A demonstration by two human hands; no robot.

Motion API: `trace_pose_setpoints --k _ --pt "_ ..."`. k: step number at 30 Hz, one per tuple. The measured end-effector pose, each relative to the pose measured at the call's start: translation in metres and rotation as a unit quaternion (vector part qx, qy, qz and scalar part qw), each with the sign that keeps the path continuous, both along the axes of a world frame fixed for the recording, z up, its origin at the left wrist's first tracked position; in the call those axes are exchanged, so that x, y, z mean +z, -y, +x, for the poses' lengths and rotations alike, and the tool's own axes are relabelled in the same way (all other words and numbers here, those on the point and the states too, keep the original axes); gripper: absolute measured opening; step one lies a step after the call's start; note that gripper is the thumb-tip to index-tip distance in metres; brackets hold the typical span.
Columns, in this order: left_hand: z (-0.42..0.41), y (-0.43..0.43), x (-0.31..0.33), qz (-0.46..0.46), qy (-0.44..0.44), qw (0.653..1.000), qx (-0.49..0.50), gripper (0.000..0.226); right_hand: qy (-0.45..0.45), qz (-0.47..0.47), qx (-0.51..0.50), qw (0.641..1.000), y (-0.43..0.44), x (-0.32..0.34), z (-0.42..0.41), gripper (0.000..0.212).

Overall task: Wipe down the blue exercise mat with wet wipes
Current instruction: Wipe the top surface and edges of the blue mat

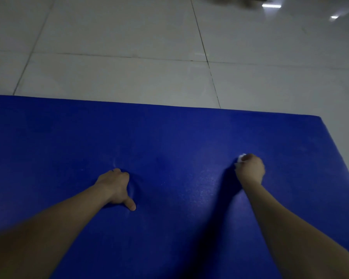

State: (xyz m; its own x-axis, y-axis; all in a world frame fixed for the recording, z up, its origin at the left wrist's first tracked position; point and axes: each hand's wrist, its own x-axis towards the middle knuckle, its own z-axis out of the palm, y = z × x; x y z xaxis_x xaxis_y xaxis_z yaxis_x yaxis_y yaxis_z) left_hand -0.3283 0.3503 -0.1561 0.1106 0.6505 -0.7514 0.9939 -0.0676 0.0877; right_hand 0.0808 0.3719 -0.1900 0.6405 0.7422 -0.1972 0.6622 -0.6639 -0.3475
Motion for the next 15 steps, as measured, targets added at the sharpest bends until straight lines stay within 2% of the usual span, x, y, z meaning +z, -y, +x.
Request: trace_pose_setpoints --k 3,9,12,15 --pt "-0.001 0.0 -0.001 0.0 0.001 1.0 0.0 0.106 -0.032 0.034 0.061 0.997 -0.008 0.004 -0.065 0.021" --pt "-0.001 0.001 0.001 -0.001 0.001 1.0 0.002 0.107 -0.085 0.041 0.206 0.974 0.003 0.005 -0.167 0.014" --pt "-0.002 0.0 0.001 -0.004 0.005 1.0 0.005 0.104 -0.107 0.058 0.253 0.96 0.004 -0.003 -0.167 0.013" --pt "-0.003 0.0 0.001 -0.001 0.014 1.0 0.006 0.098 -0.082 0.055 0.253 0.962 -0.002 -0.005 -0.129 0.016"
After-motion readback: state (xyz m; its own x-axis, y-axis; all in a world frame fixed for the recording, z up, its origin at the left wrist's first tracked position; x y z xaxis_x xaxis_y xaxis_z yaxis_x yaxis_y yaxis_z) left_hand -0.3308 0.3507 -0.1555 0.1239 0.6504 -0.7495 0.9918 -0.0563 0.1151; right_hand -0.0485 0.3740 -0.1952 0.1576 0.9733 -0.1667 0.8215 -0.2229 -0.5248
